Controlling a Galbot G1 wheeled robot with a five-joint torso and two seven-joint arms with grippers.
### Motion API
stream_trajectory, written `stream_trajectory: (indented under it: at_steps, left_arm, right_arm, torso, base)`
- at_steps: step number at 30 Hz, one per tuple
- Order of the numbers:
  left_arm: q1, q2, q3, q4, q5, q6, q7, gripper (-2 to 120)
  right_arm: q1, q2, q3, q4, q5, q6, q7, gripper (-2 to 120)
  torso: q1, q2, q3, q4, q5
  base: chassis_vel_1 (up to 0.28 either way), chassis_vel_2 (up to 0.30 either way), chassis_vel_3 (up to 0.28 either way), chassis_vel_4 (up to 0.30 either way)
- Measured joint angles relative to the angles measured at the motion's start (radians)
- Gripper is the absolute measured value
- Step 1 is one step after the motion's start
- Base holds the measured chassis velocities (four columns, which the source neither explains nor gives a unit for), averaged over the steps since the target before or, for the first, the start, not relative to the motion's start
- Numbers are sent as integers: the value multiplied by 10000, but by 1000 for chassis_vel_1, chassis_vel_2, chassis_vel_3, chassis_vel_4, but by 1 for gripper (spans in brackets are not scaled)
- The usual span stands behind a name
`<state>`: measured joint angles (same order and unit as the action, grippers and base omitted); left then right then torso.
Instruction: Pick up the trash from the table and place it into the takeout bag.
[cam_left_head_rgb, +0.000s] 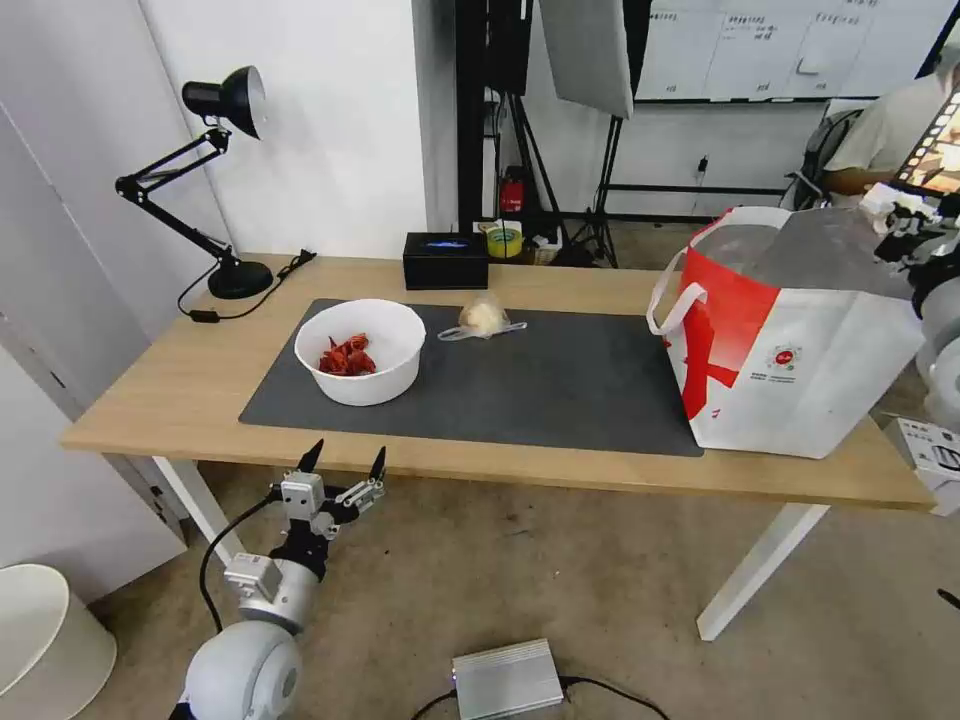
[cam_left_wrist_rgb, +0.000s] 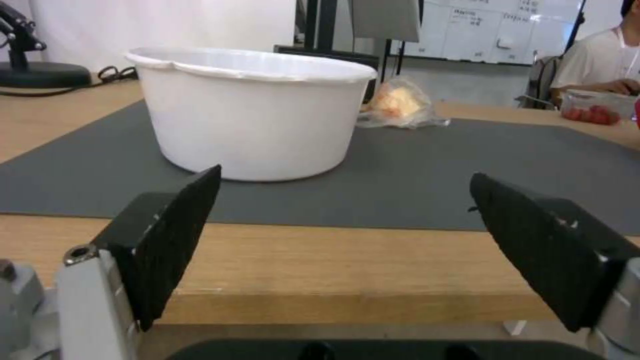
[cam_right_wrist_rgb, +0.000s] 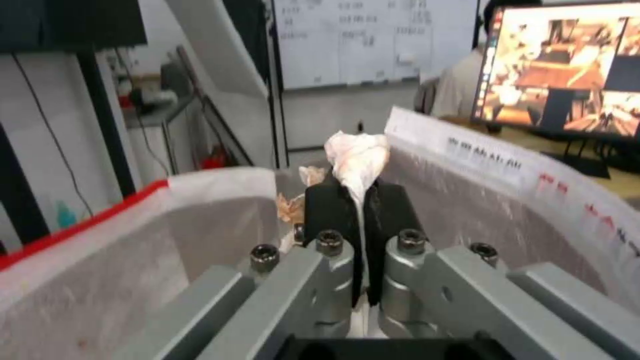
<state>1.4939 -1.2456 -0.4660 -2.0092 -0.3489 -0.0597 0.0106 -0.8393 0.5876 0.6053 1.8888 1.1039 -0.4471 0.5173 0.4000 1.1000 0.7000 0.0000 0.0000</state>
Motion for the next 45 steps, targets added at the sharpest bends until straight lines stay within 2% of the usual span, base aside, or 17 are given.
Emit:
stream_trajectory:
  at_steps: [2,4,8,9,16,17,18,22,23,26,31,36,40,45]
  left_arm:
    - [18,-23,1,-18,3,-3,0,100]
    - [28,-31,-1,-22,5,-5,0,100]
    - [55,-61,-36,-42,13,-11,0,100]
    - [55,-61,-36,-42,13,-11,0,100]
    - [75,-81,-68,-86,12,-20,0,100]
    - [84,-87,-75,-96,12,-21,0,100]
    - [84,-87,-75,-96,12,-21,0,100]
    - [124,-113,-97,-129,37,-35,2,100]
    - [124,-113,-97,-129,37,-35,2,100]
    - [170,-139,-97,-209,45,-39,6,100]
    - [196,-156,-101,-257,55,-44,8,100]
    - [204,-233,-101,-326,71,-46,9,100]
    - [272,-317,-100,-409,118,-46,13,100]
    - [370,-318,-106,-432,162,-106,13,100]
  right_arm:
    - [0,-22,23,0,41,-186,43,10]
    - [-12,-24,37,0,41,-221,54,14]
    - [-139,-20,153,17,52,-313,98,33]
    - [-139,-20,153,17,52,-313,98,33]
    - [-307,-21,351,111,329,-292,116,61]
    - [-343,1,377,143,255,-78,-17,67]
    - [-343,1,377,143,255,-78,-17,67]
    - [-621,180,397,254,-450,1495,-1162,85]
    - [-621,180,397,254,-450,1495,-1162,85]
    - [-1101,371,406,441,-777,2707,-2202,97]
    - [-1684,642,422,540,-1564,4474,-3637,100]
    - [-2146,839,420,763,-1737,5323,-4221,100]
    - [-3079,1302,464,1168,-2197,6341,-4765,100]
    - [-4147,1925,576,1652,-2966,6983,-5283,100]
  torso:
    - [0,0,0,0,0]
    - [0,0,0,0,0]
    - [0,-1,0,0,0]
    - [0,-1,0,0,0]
    - [0,0,0,0,0]
    - [0,0,0,-1,-1]
    - [0,0,0,-1,-1]
    - [0,0,0,1,-2]
    - [0,0,0,1,-2]
    - [0,0,0,0,2]
    - [0,0,0,0,-1]
    - [0,0,0,0,-2]
    - [0,0,0,2,-2]
    - [-2,0,-1,-1,-3]
  base:
    - [0,0,0,0]
    - [0,0,0,0]
    - [0,0,0,0]
    - [0,0,0,0]
    - [0,0,0,0]
    - [0,0,0,0]
    - [0,0,0,0]
    - [0,0,0,0]
    - [0,0,0,0]
    - [0,0,0,0]
    - [0,0,0,0]
    - [0,0,0,0]
    - [0,0,0,0]
    - [0,0,0,0]
